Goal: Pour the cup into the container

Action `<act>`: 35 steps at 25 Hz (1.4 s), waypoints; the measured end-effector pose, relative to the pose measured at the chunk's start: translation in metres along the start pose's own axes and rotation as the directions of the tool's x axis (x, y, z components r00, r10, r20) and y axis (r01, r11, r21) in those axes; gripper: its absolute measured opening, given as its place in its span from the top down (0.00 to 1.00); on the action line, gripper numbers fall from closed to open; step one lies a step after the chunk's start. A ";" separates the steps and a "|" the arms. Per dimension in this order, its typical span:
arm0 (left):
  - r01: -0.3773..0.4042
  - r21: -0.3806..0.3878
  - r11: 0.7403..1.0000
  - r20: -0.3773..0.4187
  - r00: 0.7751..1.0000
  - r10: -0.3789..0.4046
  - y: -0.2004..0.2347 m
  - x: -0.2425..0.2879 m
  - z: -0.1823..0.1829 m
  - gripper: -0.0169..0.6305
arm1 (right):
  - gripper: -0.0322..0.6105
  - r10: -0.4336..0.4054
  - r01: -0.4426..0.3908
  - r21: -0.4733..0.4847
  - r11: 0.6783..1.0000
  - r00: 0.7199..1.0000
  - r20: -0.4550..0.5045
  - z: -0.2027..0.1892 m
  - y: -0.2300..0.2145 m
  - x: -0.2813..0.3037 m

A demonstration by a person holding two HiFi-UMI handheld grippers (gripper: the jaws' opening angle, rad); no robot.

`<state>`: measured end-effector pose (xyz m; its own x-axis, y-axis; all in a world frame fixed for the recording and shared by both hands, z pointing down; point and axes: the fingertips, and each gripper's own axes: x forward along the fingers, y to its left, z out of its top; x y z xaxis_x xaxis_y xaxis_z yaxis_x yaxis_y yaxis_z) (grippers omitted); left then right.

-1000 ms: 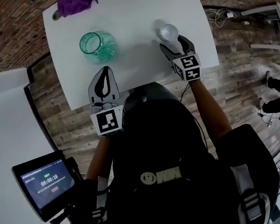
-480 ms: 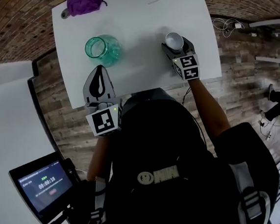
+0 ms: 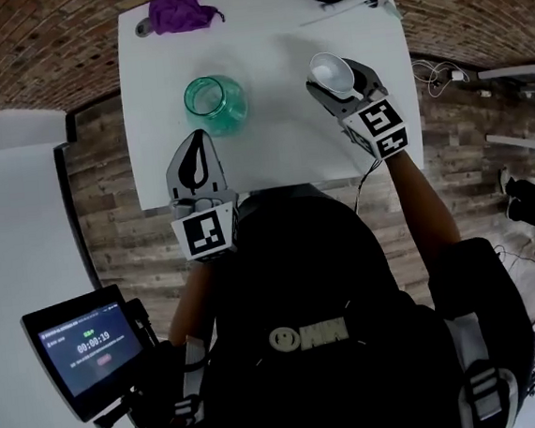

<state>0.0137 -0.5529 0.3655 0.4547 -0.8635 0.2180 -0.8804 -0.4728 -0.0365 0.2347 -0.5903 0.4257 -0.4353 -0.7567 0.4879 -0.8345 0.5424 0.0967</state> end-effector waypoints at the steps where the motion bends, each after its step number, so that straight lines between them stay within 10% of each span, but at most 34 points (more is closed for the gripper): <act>1: -0.001 0.002 1.000 0.003 1.000 0.001 0.002 0.001 -0.001 0.98 | 0.54 0.040 -0.040 -0.041 0.998 0.999 0.000 0.017 0.006 0.002; 11: -0.069 -0.026 0.997 0.010 0.998 0.069 0.027 -0.005 -0.004 0.98 | 0.54 0.283 -0.330 -0.384 0.863 0.943 -0.174 0.113 0.077 0.031; 35: -0.096 -0.079 0.992 0.053 0.994 0.100 0.042 -0.009 -0.003 0.98 | 0.53 0.115 -0.412 -0.711 0.571 0.897 -0.428 0.129 0.095 0.068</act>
<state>-0.0277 -0.5646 0.3647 0.3707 -0.9147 0.1608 -0.9278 -0.3725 0.0202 0.0824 -0.6373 0.3564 -0.3417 -0.4602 0.8194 -0.0569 0.8805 0.4707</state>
